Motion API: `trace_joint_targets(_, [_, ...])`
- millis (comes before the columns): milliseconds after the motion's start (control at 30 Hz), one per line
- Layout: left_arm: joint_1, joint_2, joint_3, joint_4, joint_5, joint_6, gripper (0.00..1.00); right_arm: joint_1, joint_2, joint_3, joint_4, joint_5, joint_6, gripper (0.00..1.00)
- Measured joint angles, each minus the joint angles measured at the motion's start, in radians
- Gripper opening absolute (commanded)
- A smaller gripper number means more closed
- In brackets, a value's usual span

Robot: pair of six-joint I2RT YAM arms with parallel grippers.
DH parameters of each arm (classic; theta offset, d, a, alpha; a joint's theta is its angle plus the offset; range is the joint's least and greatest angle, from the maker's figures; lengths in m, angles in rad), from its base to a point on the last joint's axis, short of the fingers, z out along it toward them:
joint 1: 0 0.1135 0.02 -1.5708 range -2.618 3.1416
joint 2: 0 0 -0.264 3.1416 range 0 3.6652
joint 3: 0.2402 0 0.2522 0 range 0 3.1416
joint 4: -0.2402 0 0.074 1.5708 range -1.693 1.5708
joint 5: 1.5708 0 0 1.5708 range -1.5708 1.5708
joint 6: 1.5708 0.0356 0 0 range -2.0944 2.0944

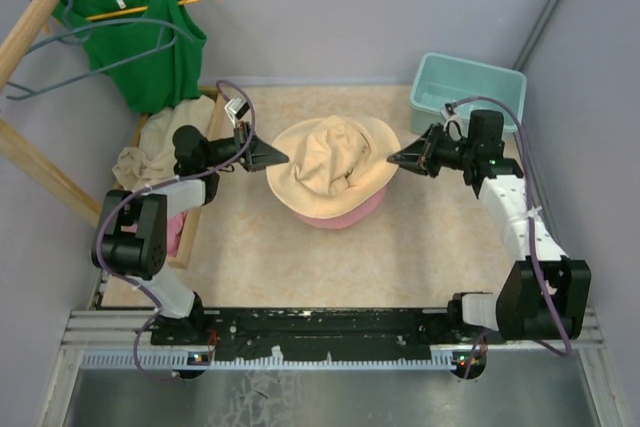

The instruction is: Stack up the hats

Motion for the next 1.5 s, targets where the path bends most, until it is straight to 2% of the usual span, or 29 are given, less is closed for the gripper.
trace_joint_targets(333, [0.004, 0.089, 0.031, 0.251, 0.003, -0.197, 0.09, -0.003, 0.083, 0.023, 0.035, -0.016, 0.006, 0.04])
trace_joint_targets(600, [0.011, 0.196, -0.037, 0.434, 0.006, -0.317, 0.01, -0.003, 0.113, 0.0, 0.043, -0.019, -0.023, 0.03])
trace_joint_targets(1033, [0.018, 0.242, -0.12, 0.463, 0.016, -0.273, 0.0, -0.001, 0.153, -0.063, 0.077, -0.024, -0.082, 0.05])
trace_joint_targets(1067, [0.018, 0.253, -0.12, 0.463, 0.016, -0.274, 0.0, -0.001, 0.159, -0.063, 0.085, -0.028, -0.082, 0.08])
trace_joint_targets(1200, [0.018, 0.287, -0.105, 0.463, 0.022, -0.318, 0.01, 0.0, 0.165, -0.06, 0.091, -0.025, -0.082, 0.42])
trace_joint_targets(1233, [0.019, 0.292, -0.1, 0.462, 0.028, -0.33, 0.02, 0.0, 0.166, -0.054, 0.085, -0.018, -0.085, 0.46])
trace_joint_targets(1367, [0.027, 0.293, -0.072, 0.462, 0.045, -0.36, 0.03, -0.008, 0.166, -0.022, 0.078, -0.003, -0.093, 0.55])
trace_joint_targets(1500, [0.035, 0.292, -0.05, 0.462, 0.051, -0.392, 0.03, -0.016, 0.161, 0.011, 0.106, -0.005, -0.089, 0.59])
